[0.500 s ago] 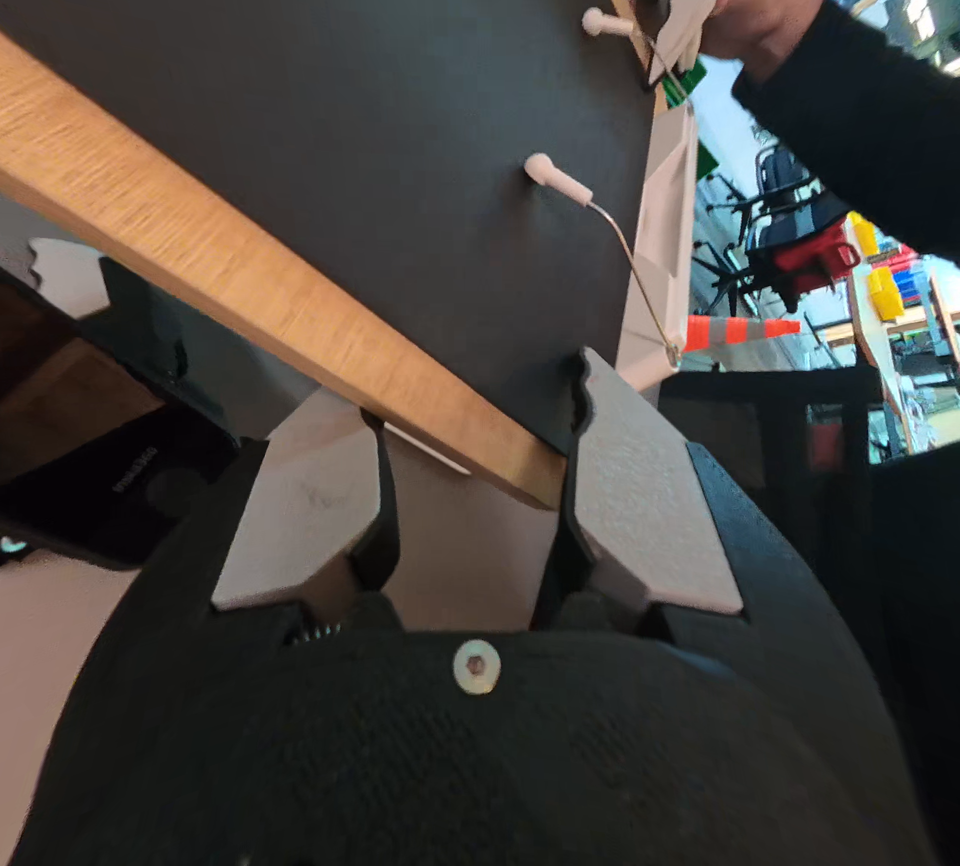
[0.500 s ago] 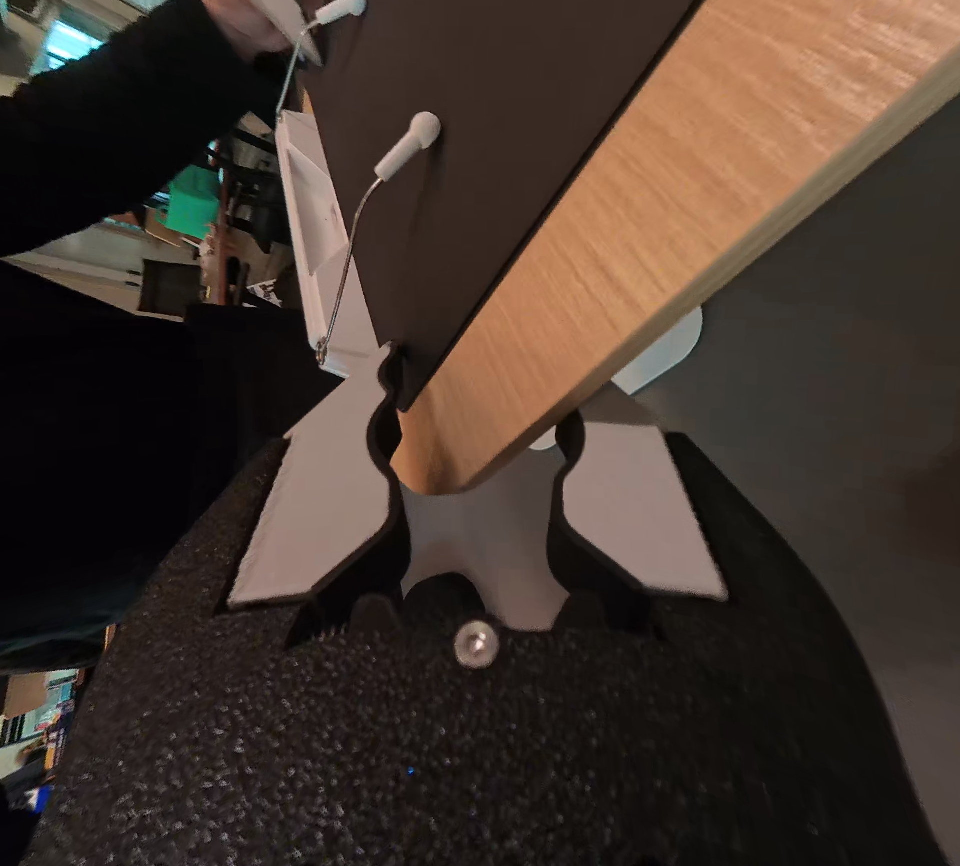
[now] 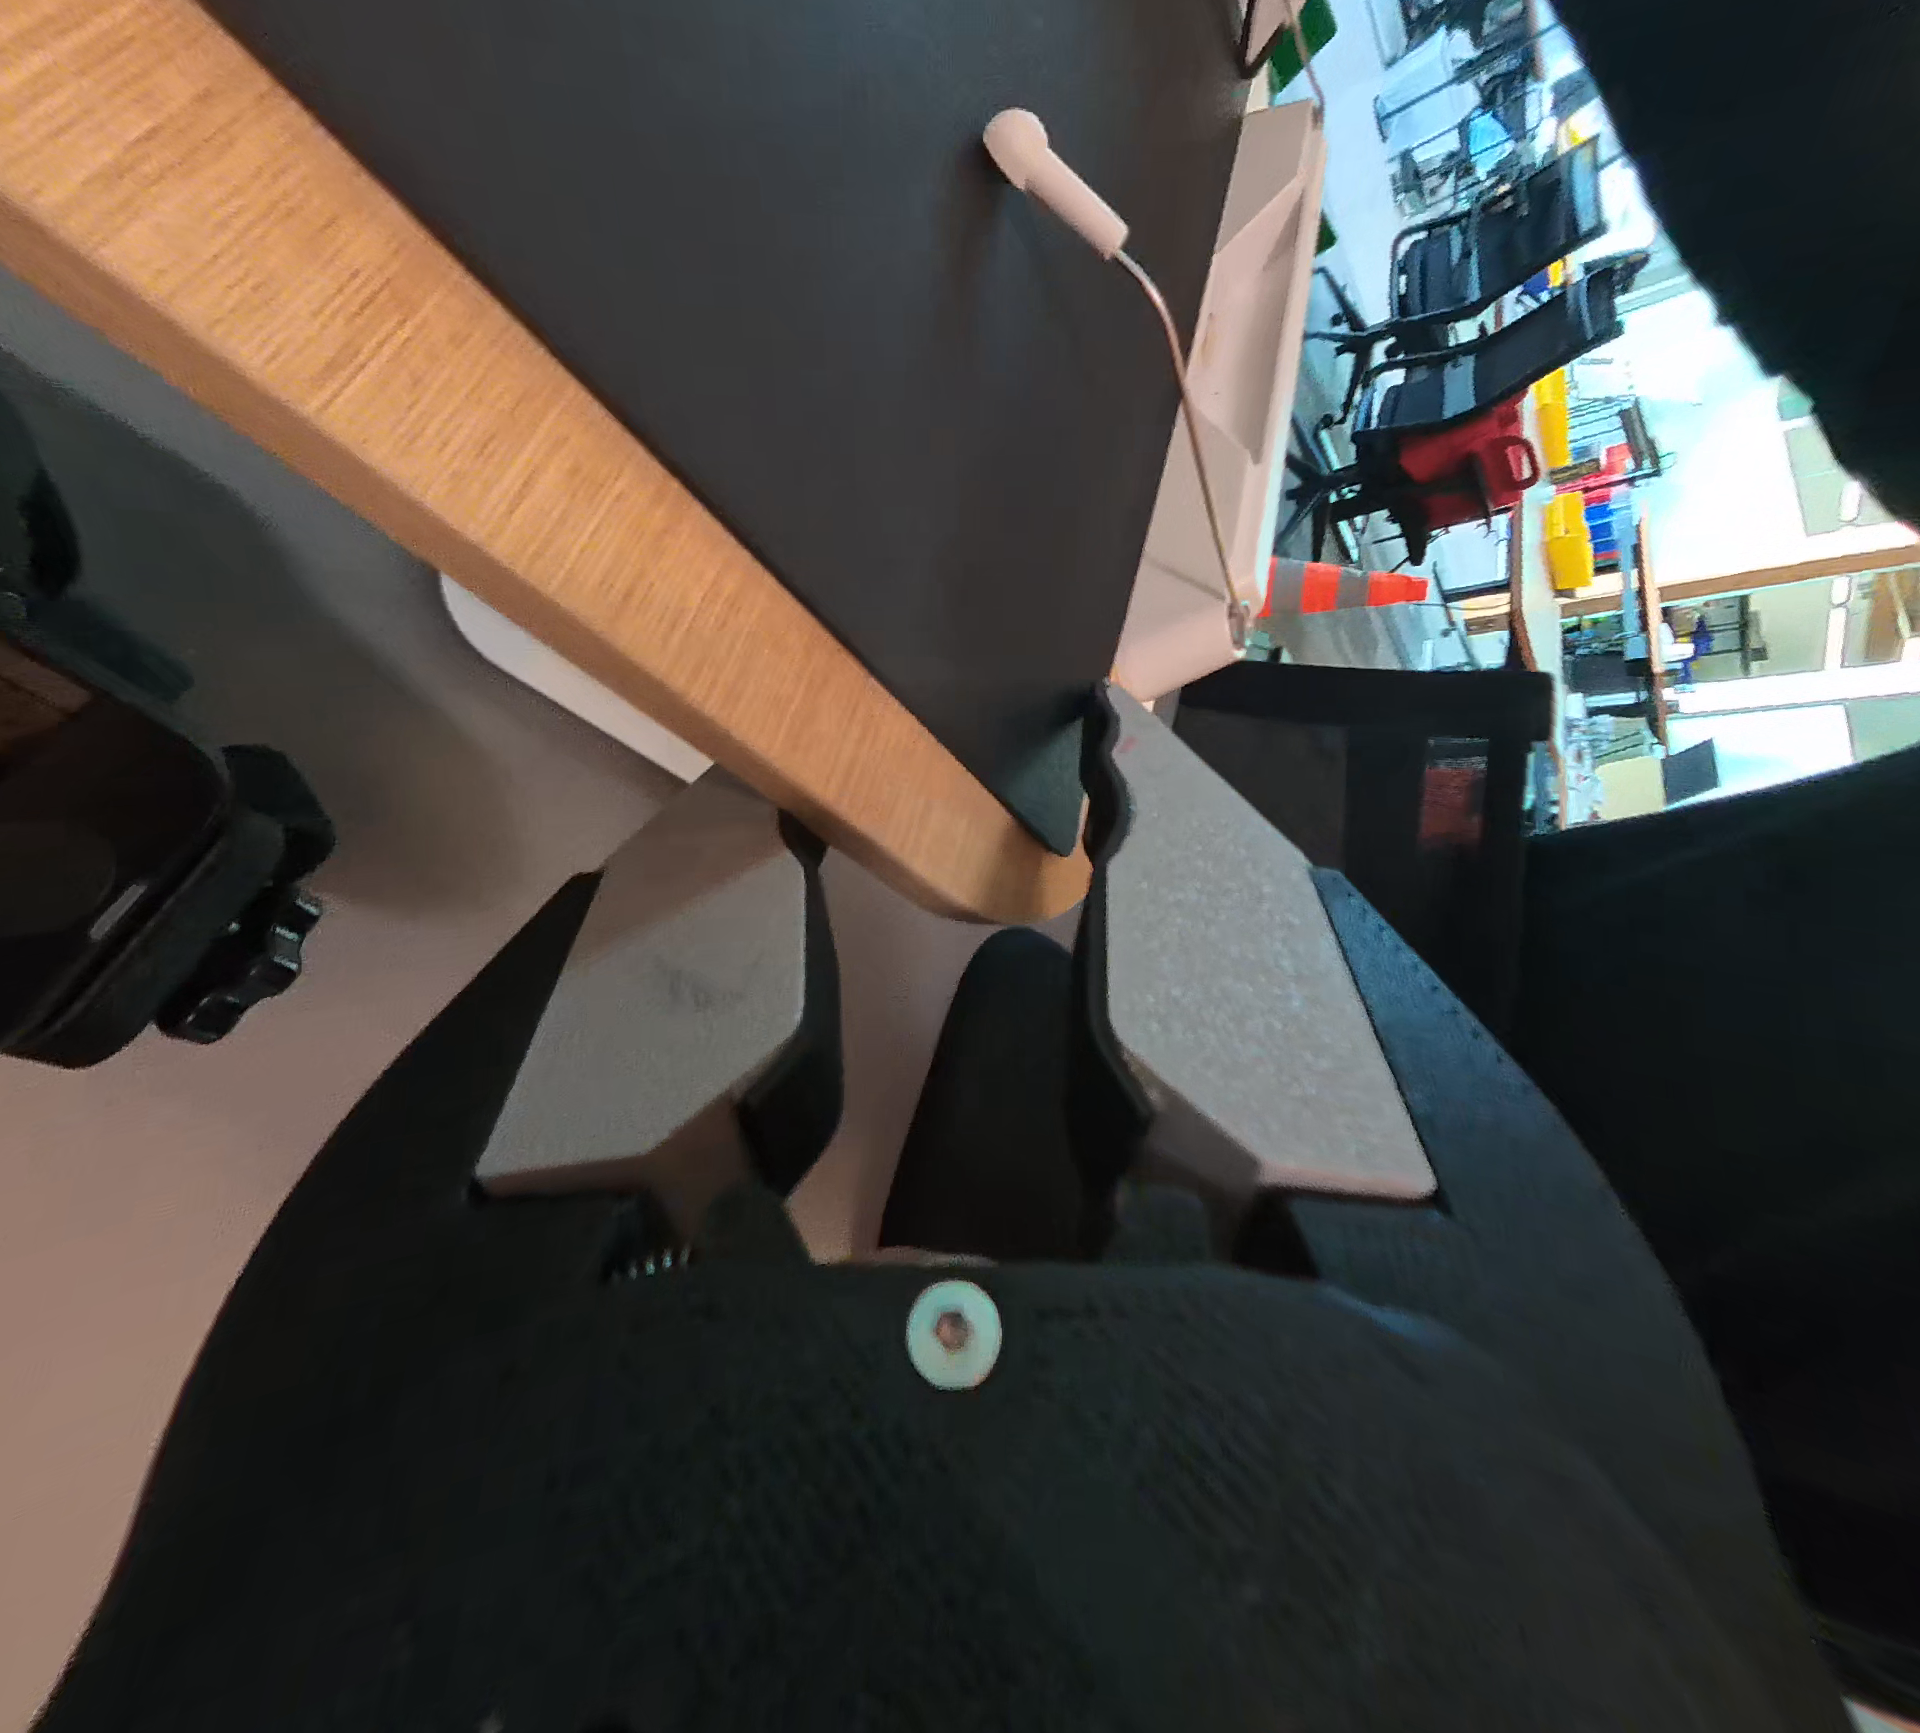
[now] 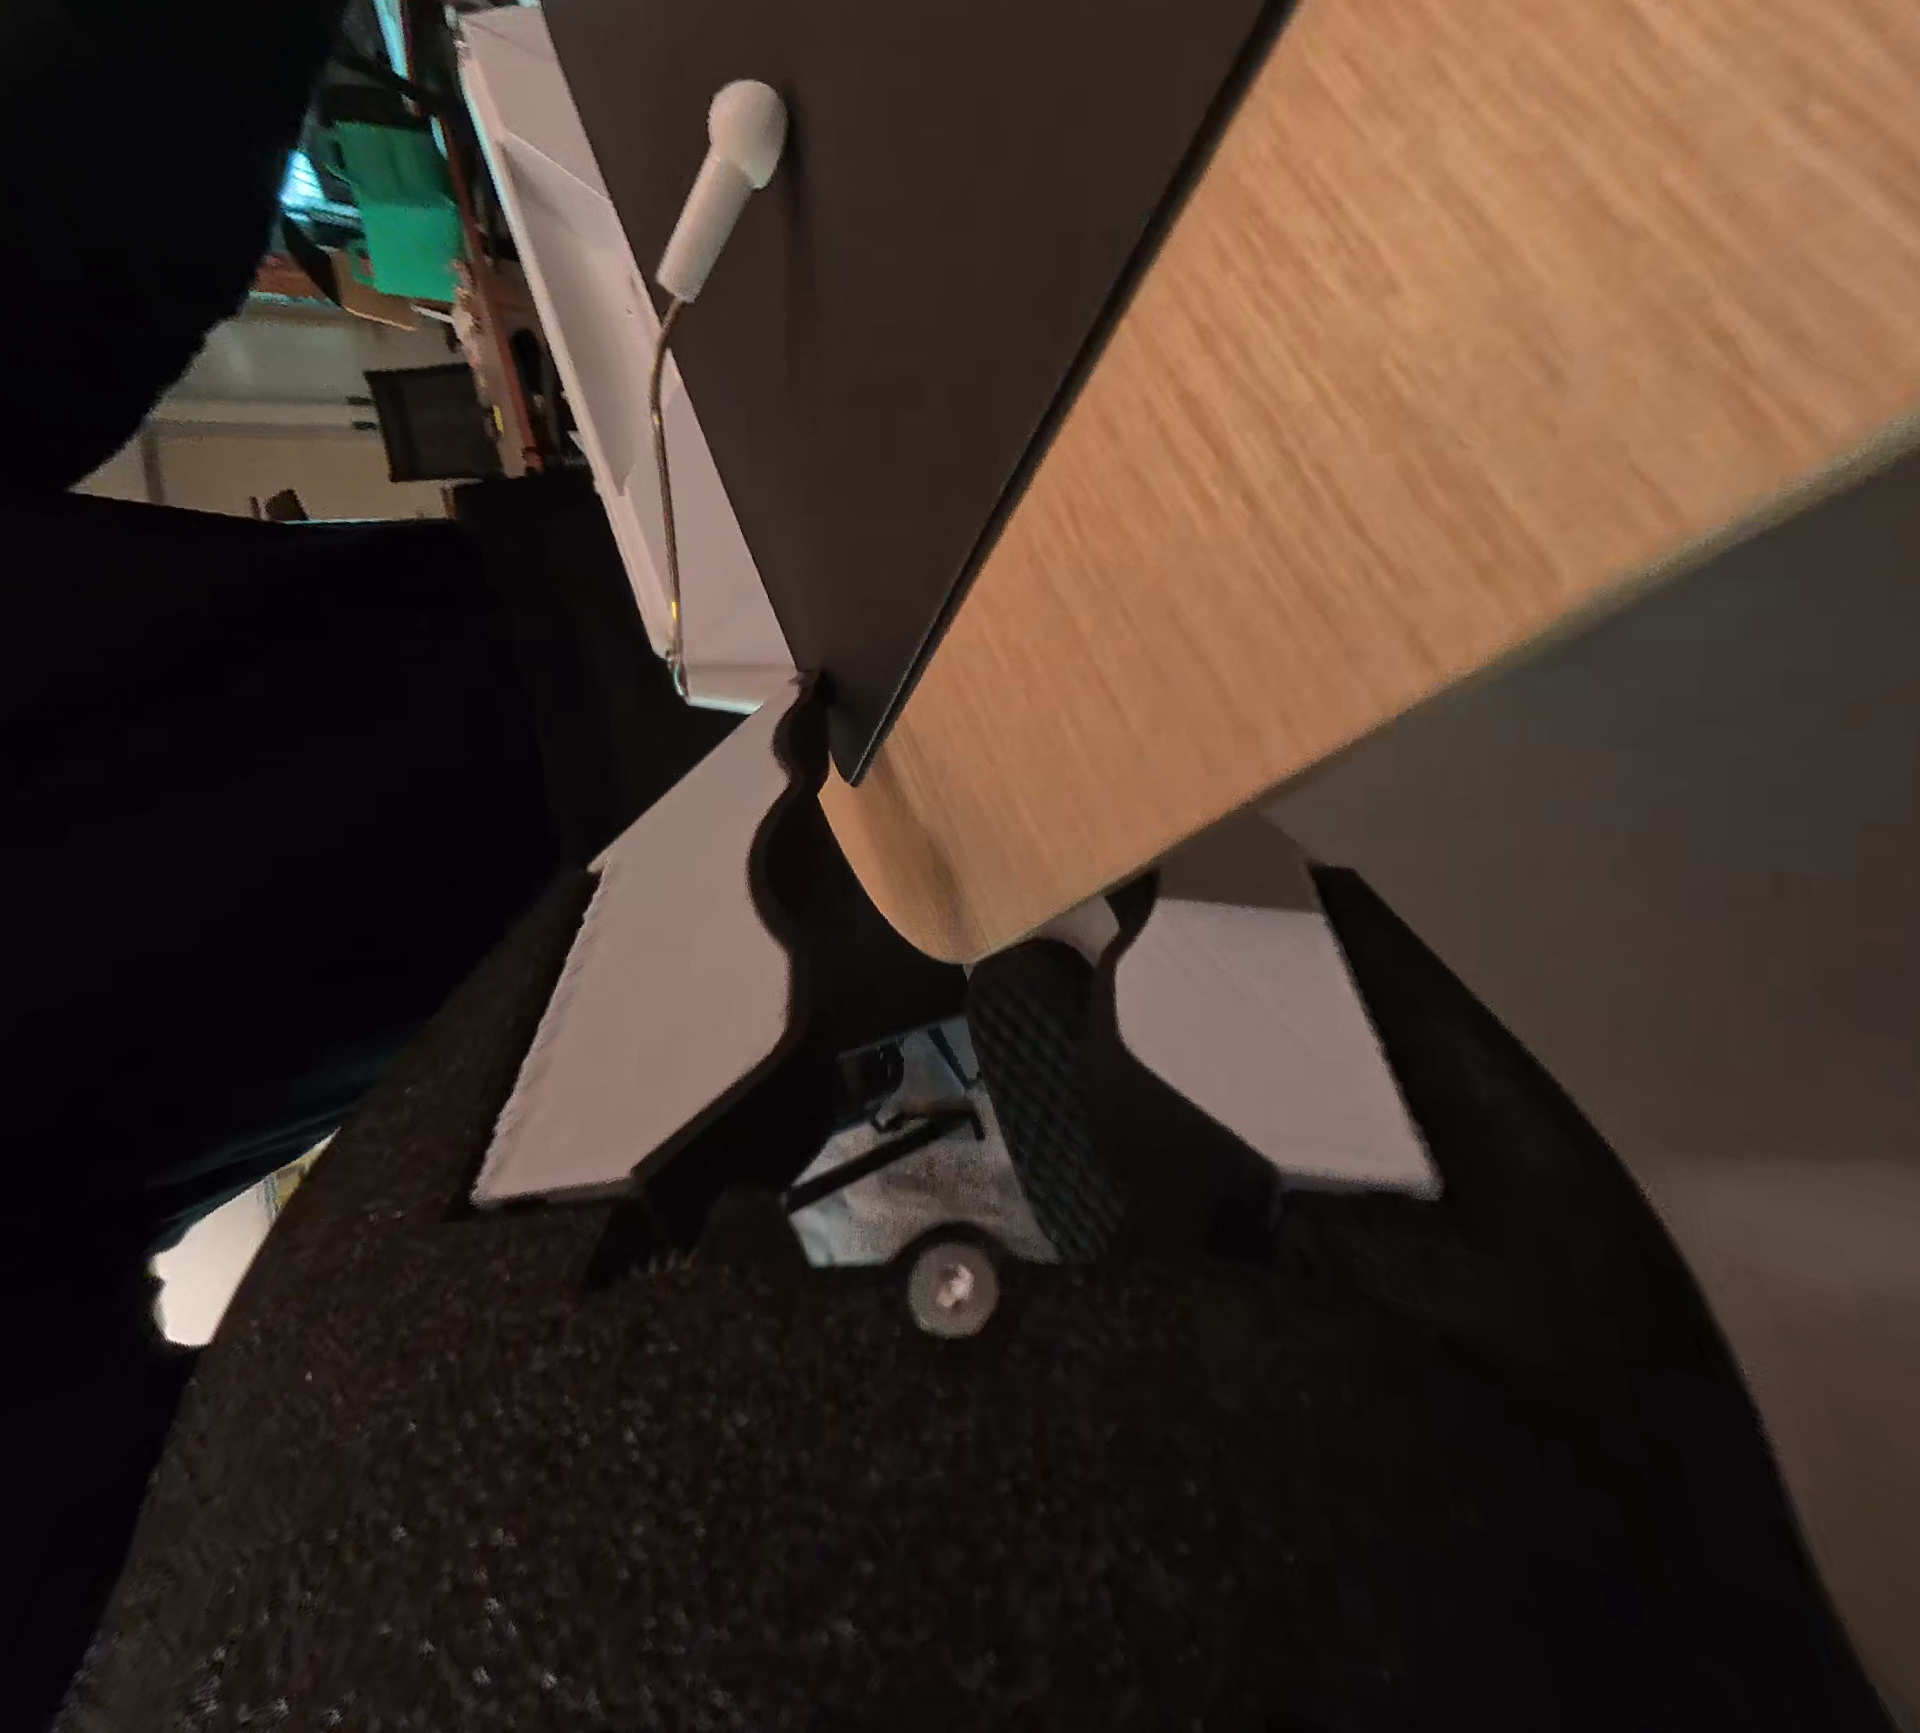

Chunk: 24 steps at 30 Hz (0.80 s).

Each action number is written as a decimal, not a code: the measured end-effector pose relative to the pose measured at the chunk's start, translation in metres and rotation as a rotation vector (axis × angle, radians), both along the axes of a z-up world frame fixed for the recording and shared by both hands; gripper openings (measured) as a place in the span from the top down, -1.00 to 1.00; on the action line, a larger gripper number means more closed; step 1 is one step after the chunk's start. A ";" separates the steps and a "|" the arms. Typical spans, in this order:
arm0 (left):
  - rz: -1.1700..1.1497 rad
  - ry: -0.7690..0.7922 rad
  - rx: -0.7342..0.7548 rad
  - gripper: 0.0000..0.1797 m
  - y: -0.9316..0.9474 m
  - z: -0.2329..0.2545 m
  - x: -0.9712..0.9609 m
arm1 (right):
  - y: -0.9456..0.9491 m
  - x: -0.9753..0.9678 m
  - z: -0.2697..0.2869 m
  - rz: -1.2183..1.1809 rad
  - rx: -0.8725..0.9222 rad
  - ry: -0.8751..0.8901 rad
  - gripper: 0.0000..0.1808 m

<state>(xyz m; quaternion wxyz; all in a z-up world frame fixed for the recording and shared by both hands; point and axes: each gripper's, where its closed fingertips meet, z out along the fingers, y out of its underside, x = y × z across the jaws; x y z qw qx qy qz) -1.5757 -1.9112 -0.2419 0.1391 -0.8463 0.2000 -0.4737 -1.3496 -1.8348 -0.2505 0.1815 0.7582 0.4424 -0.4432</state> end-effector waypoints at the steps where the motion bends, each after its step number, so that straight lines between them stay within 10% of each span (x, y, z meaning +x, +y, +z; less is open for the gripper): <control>1: 0.004 0.007 0.013 0.47 -0.001 0.000 0.000 | -0.001 0.001 -0.001 0.009 0.013 -0.020 0.44; 13: 0.113 -0.130 0.162 0.52 0.006 0.002 0.001 | 0.002 -0.009 -0.005 -0.058 0.208 0.137 0.25; 24: -0.017 0.137 0.207 0.25 -0.012 0.003 -0.018 | 0.019 0.021 0.008 0.000 0.375 0.019 0.32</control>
